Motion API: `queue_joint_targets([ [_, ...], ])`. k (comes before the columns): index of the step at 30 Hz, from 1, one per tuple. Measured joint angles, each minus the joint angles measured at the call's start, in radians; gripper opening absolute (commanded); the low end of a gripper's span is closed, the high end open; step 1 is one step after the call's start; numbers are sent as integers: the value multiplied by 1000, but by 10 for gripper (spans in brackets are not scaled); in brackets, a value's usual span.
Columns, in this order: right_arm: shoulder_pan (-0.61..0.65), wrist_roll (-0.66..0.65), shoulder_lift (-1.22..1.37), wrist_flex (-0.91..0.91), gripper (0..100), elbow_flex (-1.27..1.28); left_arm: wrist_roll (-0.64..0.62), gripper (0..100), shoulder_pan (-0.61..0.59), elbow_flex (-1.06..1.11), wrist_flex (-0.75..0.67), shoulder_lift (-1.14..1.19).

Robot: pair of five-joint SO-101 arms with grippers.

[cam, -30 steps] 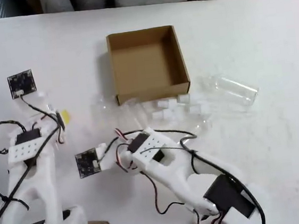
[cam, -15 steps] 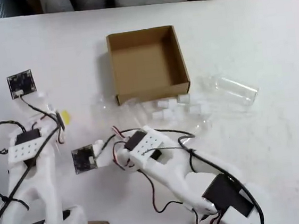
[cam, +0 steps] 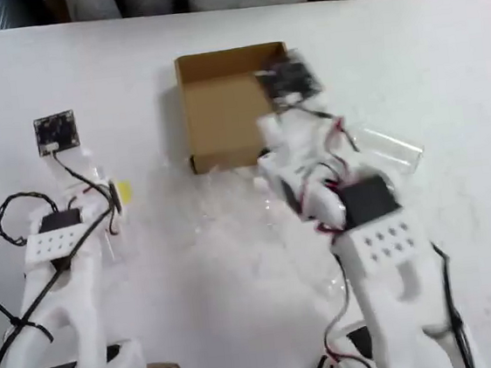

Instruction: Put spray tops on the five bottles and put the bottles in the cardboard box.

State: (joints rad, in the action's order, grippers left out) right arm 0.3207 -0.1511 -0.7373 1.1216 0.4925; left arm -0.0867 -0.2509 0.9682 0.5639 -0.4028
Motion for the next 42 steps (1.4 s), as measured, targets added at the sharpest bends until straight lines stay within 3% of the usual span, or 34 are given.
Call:
queue_joint_targets([
  [5, -75, 14, -215, -38, 15, 69, 0, 22, 92, -28, 0, -28],
  [13, -141, 35, -393, -318, 15, 206, -2, 23, 256, -28, 0, -311],
  [20, -146, 216, -410, -568, 15, 206, -5, 23, 425, 86, 0, -563],
  [27, -141, 288, -414, -763, 15, 206, -5, 23, 539, 328, -203, -775],
  [32, -48, 290, -414, -769, 15, 192, -5, 23, 612, 559, -319, -993],
  [42, 249, 290, -416, -617, 15, 66, -5, 23, 637, 709, -230, -1353],
])
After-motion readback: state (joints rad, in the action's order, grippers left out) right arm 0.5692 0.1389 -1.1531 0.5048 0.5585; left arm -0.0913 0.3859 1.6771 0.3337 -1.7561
